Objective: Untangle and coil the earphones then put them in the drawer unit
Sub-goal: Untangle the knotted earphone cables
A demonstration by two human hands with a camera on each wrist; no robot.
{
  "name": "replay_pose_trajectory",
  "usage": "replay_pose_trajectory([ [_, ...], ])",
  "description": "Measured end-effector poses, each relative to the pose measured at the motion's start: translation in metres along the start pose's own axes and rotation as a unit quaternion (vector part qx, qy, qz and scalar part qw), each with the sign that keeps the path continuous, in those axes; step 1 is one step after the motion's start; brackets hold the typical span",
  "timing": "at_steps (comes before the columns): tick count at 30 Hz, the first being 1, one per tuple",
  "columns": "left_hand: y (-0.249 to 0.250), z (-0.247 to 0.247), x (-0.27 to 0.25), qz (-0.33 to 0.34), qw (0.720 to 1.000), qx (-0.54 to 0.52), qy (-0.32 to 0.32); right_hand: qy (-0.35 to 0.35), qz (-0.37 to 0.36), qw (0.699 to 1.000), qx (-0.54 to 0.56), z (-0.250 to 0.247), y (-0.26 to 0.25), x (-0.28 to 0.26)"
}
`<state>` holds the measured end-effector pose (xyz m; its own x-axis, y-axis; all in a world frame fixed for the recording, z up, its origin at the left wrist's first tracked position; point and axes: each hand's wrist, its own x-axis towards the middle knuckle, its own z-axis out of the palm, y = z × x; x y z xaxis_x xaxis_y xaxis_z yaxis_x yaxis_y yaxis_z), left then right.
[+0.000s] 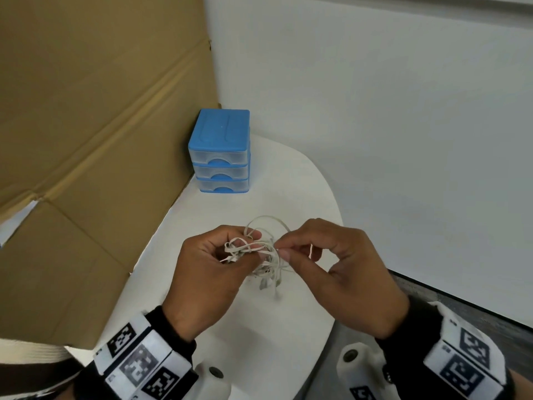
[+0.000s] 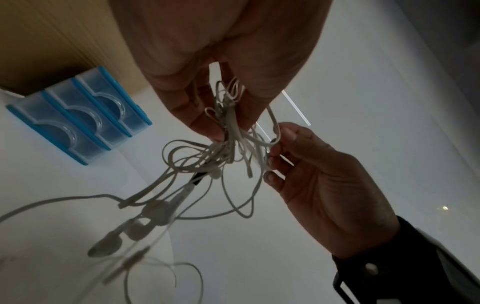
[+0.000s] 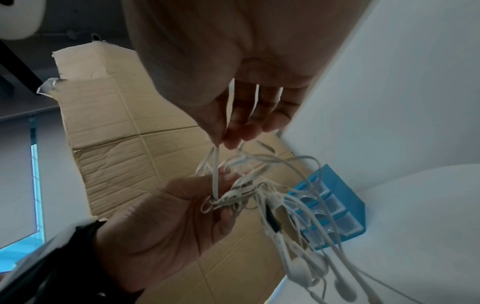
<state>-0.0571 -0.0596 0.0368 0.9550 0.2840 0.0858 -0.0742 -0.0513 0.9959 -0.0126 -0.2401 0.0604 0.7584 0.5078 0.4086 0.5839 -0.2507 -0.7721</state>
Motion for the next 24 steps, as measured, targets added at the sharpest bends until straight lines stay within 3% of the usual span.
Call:
replay_pose_trajectory([
  [6,-0.001,0.001,-0.002,0.017,1.0,-0.008,0.0,-0.047,0.046,0.992,-0.103,0.002,0.004,-0.002],
  [13,0.0,0.004,-0.006,0.026,0.999,-0.016,-0.028,-0.062,0.037,0.989,-0.131,-0.003,0.006,0.0],
  [16,0.004,0.001,-0.002,0.007,0.998,-0.03,-0.052,-0.066,0.043,0.993,-0.087,-0.005,0.004,0.0],
  [21,0.008,-0.011,0.003,0.001,0.988,0.071,-0.135,-0.068,0.148,0.981,0.108,-0.01,0.002,0.007],
  [24,0.01,-0.013,0.007,-0.018,0.989,0.052,-0.137,-0.057,0.177,0.974,0.131,-0.014,0.005,0.009],
])
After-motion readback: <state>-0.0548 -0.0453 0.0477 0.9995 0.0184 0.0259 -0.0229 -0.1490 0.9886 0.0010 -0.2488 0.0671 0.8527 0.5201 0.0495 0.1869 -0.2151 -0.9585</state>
